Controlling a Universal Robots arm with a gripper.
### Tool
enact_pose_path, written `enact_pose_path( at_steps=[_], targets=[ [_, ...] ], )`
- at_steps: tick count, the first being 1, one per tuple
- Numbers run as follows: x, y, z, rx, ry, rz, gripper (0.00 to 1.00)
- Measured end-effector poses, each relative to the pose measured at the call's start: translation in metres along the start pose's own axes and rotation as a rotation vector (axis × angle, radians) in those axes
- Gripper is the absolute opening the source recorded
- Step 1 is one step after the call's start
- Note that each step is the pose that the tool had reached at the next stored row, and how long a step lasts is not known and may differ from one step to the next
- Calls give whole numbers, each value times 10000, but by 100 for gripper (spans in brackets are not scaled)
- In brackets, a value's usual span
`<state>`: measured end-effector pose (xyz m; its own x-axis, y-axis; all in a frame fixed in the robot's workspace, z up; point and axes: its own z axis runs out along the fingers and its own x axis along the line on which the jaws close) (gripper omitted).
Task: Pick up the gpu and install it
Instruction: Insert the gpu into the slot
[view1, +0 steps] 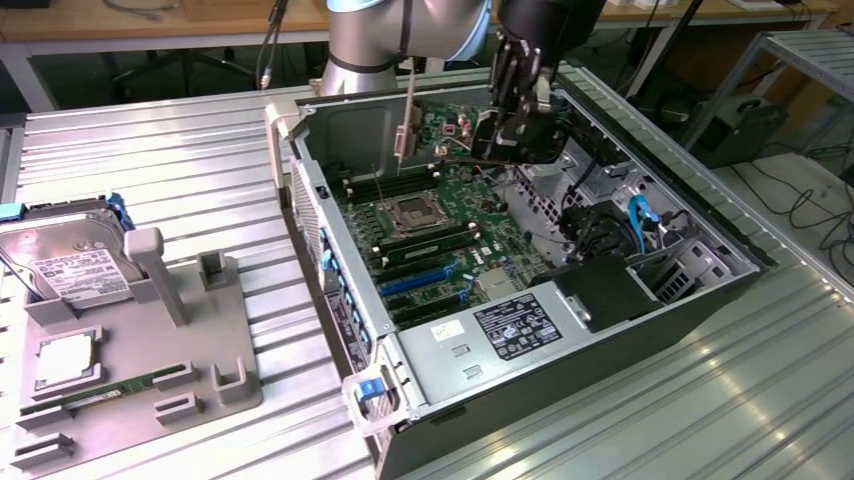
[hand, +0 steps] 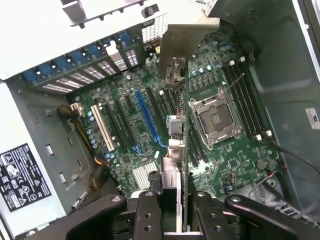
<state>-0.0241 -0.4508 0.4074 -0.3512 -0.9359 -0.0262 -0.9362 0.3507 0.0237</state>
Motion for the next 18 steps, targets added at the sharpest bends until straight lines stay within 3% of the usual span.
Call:
enact_pose_path(
  at_steps=[18],
  targets=[
    [1,0,16,-74,68,-2819,28]
  ],
)
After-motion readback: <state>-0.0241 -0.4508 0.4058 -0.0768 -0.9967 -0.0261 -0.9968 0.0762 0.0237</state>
